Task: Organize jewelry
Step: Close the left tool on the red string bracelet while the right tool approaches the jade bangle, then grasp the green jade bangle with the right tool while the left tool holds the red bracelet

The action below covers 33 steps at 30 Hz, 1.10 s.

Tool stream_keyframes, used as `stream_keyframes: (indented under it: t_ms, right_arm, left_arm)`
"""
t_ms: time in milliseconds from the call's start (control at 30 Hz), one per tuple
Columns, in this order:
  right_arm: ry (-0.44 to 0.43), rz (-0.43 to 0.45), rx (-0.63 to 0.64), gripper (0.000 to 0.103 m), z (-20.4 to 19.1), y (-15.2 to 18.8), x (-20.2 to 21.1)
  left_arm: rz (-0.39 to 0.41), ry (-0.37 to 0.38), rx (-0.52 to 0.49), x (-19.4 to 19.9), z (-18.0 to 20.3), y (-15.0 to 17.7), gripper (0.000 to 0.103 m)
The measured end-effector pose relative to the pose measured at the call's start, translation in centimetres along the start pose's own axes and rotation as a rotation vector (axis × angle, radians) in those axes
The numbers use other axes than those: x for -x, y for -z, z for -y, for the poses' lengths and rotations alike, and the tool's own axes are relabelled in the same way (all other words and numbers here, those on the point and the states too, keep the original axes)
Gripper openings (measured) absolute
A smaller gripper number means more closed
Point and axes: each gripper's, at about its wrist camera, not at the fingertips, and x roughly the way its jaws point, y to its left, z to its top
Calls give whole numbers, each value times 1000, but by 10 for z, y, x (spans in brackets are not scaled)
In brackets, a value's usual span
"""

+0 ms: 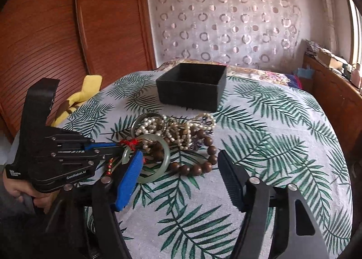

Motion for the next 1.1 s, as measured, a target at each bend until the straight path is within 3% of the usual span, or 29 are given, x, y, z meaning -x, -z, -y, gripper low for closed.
stream_keyframes:
  t_ms: [133,333,400,467,567,1033,1100]
  right_arm:
    - [-27,-35,35,58,-6,-2,-12]
    - [-72,-89,72,57,-19,-2,-31]
    - [-84,-98,88,60,-24,-3,-36]
    - [-95,-107,103,74,-28,-4,-39]
    - [-93,-119,135,81,-35,-6,-44]
    - [-16,-223,251,82,-57,-8,-78]
    - [-11,-223,260,74,-56,-9,-79]
  left_arm:
    - [30,-10,36,8,-13,1,2]
    - [87,-24,98,30,-35,2,2]
    - [97,-35,108,34,-41,4,2]
    - [104,-46,115,37,-45,4,2]
    - [114,-51,128,40,-51,6,2]
    - [139,-56,166,46,-63,10,2]
    - [145,-55,167,48,-63,9,2]
